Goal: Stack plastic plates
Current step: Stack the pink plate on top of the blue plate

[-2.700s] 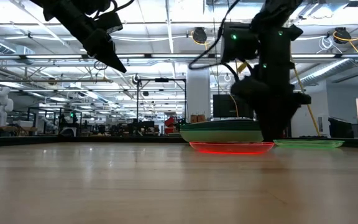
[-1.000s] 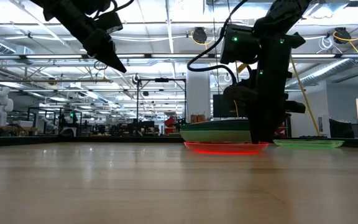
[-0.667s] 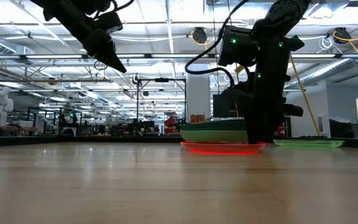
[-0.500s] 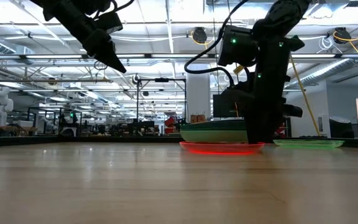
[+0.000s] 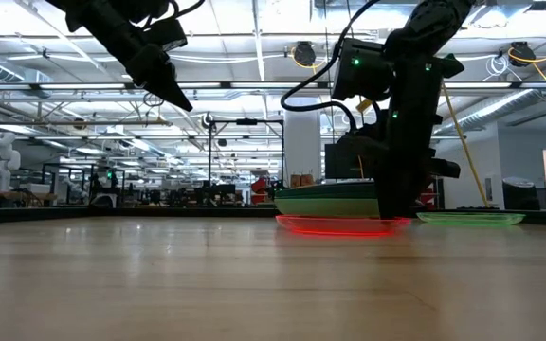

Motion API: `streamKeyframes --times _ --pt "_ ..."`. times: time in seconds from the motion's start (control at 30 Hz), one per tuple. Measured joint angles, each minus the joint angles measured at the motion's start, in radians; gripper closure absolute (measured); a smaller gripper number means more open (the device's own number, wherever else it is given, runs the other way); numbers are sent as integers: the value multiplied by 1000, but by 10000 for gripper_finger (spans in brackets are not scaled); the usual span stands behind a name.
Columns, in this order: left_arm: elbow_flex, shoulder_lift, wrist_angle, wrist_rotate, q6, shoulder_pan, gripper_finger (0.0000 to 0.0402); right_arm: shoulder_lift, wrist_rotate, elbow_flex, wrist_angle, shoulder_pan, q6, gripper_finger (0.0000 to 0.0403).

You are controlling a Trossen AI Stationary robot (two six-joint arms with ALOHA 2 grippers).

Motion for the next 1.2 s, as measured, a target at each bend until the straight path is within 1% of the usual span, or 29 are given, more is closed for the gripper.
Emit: streamKeyframes --times 0.2,0.4,0.8,1.2 --pt "0 0 0 0 0 0 277 -1 0 2 5 0 -19 399" --pt "0 0 0 0 0 0 277 -1 -1 2 5 0 -20 400" --pt "0 0 0 0 1 0 277 -1 -8 17 22 0 -83 402" --pt "0 0 0 0 1 0 277 -1 -8 128 20 2 -178 402"
